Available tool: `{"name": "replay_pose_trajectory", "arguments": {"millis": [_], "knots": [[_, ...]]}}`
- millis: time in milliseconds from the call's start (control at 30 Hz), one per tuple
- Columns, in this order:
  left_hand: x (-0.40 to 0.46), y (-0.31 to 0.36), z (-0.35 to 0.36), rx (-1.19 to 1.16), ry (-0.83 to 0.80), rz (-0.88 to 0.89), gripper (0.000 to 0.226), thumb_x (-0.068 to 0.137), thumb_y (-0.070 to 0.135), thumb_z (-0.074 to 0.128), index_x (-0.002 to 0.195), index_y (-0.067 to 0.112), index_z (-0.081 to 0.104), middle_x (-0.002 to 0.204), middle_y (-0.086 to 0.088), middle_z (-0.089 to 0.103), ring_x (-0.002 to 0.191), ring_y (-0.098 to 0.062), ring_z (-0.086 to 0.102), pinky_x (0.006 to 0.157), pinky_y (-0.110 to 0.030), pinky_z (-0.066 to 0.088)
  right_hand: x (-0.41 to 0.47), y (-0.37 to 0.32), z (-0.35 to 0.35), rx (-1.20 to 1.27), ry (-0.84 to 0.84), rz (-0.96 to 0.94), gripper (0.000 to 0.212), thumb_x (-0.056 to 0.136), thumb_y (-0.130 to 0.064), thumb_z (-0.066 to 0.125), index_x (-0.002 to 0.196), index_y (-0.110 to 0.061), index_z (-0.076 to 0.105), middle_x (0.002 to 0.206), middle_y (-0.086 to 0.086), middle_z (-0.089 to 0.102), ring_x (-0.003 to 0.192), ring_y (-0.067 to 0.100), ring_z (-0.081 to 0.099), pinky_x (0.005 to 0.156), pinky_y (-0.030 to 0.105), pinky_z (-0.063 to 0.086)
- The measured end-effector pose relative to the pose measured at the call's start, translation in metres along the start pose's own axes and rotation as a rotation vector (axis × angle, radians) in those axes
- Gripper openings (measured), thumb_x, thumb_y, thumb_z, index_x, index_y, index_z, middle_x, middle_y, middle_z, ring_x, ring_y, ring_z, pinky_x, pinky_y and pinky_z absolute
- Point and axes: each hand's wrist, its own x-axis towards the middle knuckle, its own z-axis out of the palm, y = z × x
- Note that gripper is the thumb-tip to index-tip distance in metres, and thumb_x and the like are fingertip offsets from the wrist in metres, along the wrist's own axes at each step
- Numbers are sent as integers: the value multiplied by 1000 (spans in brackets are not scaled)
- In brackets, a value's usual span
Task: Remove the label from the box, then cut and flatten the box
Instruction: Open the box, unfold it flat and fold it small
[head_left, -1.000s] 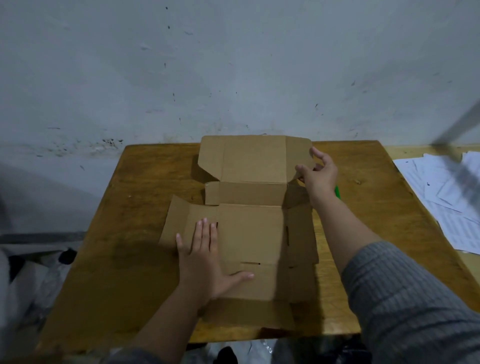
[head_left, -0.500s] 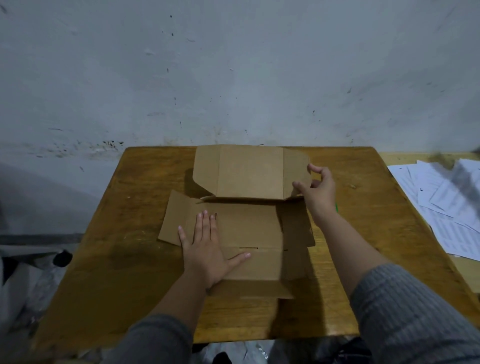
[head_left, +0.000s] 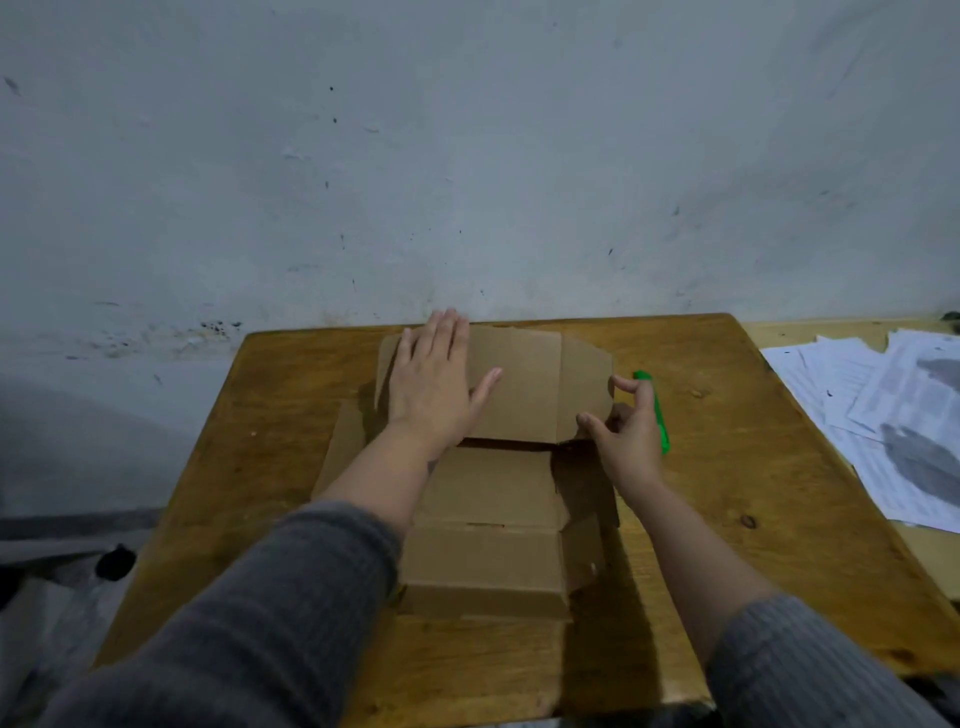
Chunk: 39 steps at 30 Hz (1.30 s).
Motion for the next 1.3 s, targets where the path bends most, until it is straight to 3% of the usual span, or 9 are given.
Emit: {"name": "replay_pose_trajectory", "arguments": {"millis": [133, 333, 533, 633, 733, 900, 1033, 1167, 1300], "knots": [[24, -6, 4, 32, -130, 19, 72, 96, 58, 9, 153, 17, -1, 162, -2, 1, 148, -17, -8, 119, -48, -3, 1, 0, 0, 4, -28, 15, 44, 83, -8, 67, 109, -25, 37, 110, 12, 65, 99, 20, 61, 72, 27, 47], [20, -11, -4, 25, -128, 25, 64, 98, 55, 11, 153, 21, 11, 159, 0, 22, 148, -15, 6, 120, -47, 3, 9, -7, -5, -8, -60, -13, 47, 85, -10, 66, 123, -20, 41, 107, 5, 64, 98, 17, 59, 61, 18, 41], [-14, -13, -8, -41, -60, 12, 61, 99, 52, 17, 153, 23, 12, 157, 1, 26, 148, -14, 10, 119, -46, 7, 10, -37, -1, -40, 35, -108, 39, 94, -30, 52, 132, -26, 45, 129, 1, 55, 117, 19, 52, 89, 37, 50], [-26, -8, -11, -43, -11, 11, 59, 99, 52, 19, 152, 26, 13, 157, 3, 26, 148, -14, 10, 119, -45, 7, 16, -62, -1, -73, 19, -105, 39, 97, -40, 41, 127, -18, 53, 125, 5, 60, 110, 21, 55, 84, 31, 43], [-40, -4, -14, -16, 12, 14, 60, 99, 53, 20, 152, 27, 11, 158, 4, 24, 148, -14, 8, 120, -46, 8, 17, -73, -5, -201, -41, -48, 40, 93, -46, 48, 117, -18, 63, 118, 4, 65, 91, 16, 53, 75, 29, 42], [-66, 5, -26, -38, 27, 33, 59, 99, 51, 20, 152, 27, 12, 158, 5, 24, 148, -13, 8, 120, -47, 10, -6, -62, -17, -188, -73, -65, 23, 91, -28, 58, 111, -22, 69, 118, 2, 67, 102, 17, 60, 78, 27, 46], [-88, 14, -31, -102, 99, 46, 49, 101, 43, 30, 148, 28, 30, 147, 6, 43, 141, -12, 30, 112, -38, 25, -31, -47, -32, -132, -41, -74, 21, 91, -20, 59, 107, -18, 72, 113, 2, 70, 109, 19, 62, 85, 25, 46], [-108, 21, -37, -261, 190, 95, 35, 98, 21, 49, 132, 27, 56, 122, 4, 66, 110, -16, 62, 85, -32, 48, -51, -34, -48, -152, -75, -111, 19, 90, -18, 60, 105, -17, 72, 110, 1, 71, 106, 16, 63, 86, 24, 47], [-123, 24, -39, -407, 100, 65, 34, 96, 13, 50, 122, 29, 65, 117, 6, 69, 106, -13, 64, 83, -31, 53, -66, -24, -62, -188, -111, -134, 18, 89, -14, 60, 102, -19, 72, 109, 0, 71, 103, 15, 63, 83, 23, 50]]}}
